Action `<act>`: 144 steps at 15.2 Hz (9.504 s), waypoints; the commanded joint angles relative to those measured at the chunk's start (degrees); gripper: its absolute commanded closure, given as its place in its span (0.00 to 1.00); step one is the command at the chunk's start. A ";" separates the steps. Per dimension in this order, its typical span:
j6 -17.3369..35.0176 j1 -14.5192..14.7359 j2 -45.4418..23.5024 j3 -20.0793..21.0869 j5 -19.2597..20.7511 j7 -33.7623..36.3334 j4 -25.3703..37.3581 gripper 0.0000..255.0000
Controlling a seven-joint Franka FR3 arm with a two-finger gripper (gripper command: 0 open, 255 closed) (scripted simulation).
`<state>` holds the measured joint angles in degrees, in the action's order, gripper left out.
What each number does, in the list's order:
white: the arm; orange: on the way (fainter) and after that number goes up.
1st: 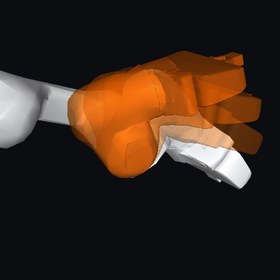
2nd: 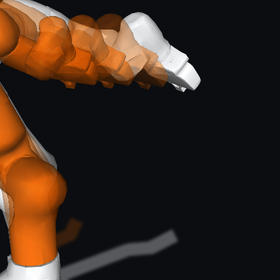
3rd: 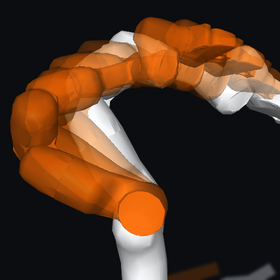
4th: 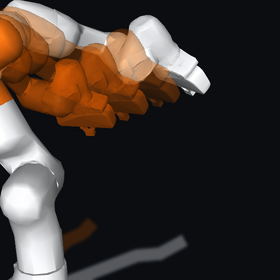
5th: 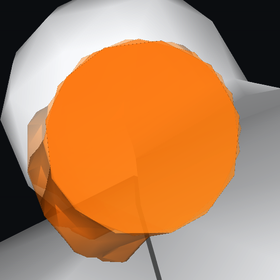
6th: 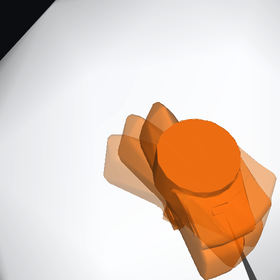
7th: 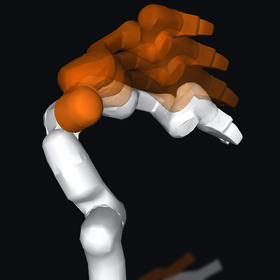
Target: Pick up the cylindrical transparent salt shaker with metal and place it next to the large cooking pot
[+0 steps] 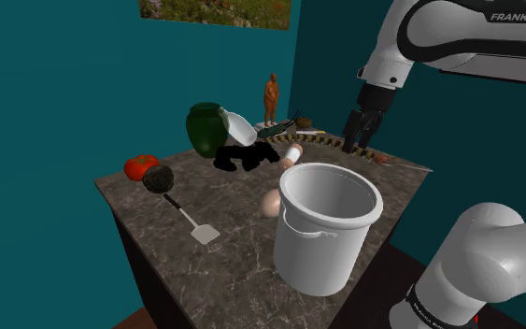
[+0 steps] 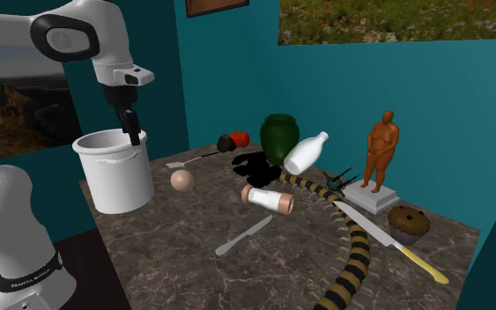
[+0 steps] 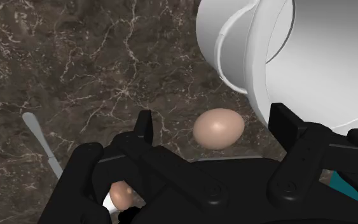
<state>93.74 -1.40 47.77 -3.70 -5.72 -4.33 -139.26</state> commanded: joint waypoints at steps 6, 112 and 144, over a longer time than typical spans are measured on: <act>9.76 -1.85 -9.12 2.17 -0.23 5.71 0.57 0.00; 3.93 -11.51 -69.34 -0.07 9.27 40.06 70.80 1.00; 5.06 -6.31 -30.41 3.94 11.74 49.23 29.91 1.00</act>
<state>98.09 -7.71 17.09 0.26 6.02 44.82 -108.37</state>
